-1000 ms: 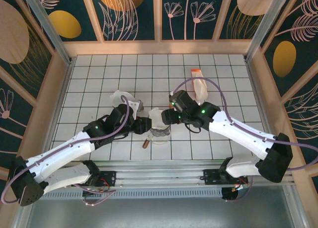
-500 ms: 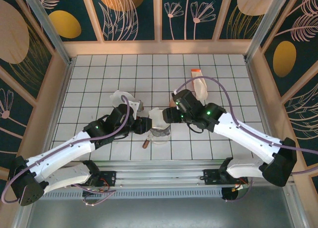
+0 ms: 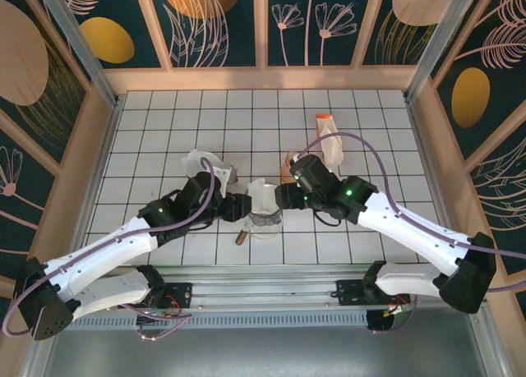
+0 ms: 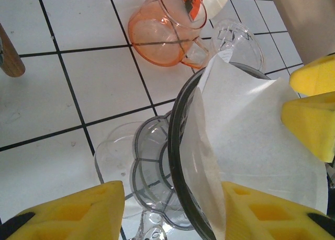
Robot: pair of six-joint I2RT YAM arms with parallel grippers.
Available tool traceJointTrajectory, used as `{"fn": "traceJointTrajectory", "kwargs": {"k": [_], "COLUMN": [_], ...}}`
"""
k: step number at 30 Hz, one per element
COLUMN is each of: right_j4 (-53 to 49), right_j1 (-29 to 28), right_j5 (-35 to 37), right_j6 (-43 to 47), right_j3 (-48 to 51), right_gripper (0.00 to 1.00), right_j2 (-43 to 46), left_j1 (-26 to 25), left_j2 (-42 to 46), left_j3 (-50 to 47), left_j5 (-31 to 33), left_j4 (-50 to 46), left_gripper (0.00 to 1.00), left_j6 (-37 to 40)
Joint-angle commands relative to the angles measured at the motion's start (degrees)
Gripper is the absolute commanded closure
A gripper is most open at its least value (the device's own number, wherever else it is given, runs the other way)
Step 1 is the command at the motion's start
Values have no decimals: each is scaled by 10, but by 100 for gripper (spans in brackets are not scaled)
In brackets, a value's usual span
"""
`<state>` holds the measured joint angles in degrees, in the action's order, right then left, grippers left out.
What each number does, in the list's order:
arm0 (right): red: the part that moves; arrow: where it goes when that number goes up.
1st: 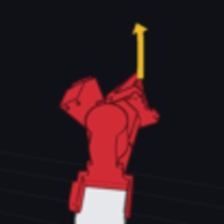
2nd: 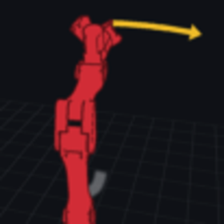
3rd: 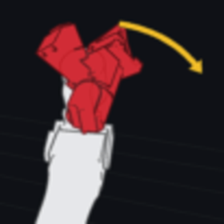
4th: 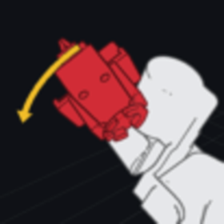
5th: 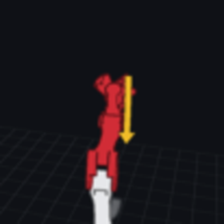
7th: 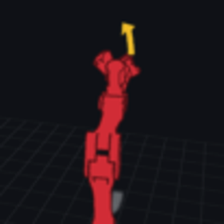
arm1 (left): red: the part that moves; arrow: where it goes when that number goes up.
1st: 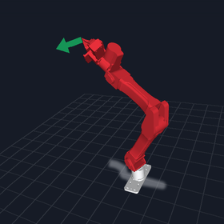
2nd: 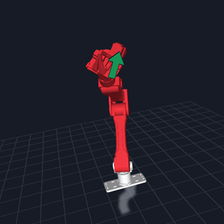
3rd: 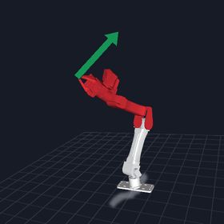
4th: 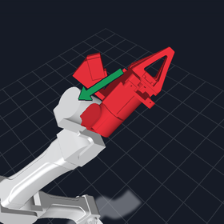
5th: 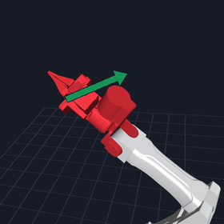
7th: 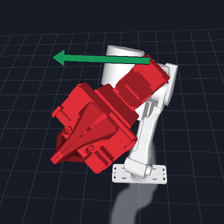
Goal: Place the coffee filter in the dripper
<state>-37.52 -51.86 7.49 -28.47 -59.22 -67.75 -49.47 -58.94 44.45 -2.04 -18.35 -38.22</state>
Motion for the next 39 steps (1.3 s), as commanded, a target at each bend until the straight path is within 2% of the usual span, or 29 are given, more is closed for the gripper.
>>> {"fn": "traceJointTrajectory", "kwargs": {"k": [1, 5, 13, 19, 25, 33, 39], "right_j4": [-16, -9, 25, 46, 45, 41, 56], "right_j1": [-2, -4, -2, -2, 3, 21, 20], "right_j5": [12, 11, -8, -30, -12, 28, 14], "right_j6": [-1, 0, 43, 74, 78, 67, 62], "right_j3": [-2, -5, -45, -76, -87, -81, -68], "right_gripper": [34, 32, 24, 24, 25, 27, 27], "right_j2": [5, 8, -20, -81, -112, -111, -93], "left_j1": [3, 3, 4, 4, 4, 3, 3], "left_j2": [-1, 4, -5, -9, -10, -9, -8], "left_j3": [-9, -4, -5, -3, -5, -12, -12], "left_j5": [11, 13, 7, 4, 2, -1, 0], "left_j4": [-12, -13, -8, -6, -5, -5, -3], "left_gripper": [47, 41, 41, 41, 42, 45, 44], "left_j6": [-1, 0, 2, 2, 1, -2, -6]}}
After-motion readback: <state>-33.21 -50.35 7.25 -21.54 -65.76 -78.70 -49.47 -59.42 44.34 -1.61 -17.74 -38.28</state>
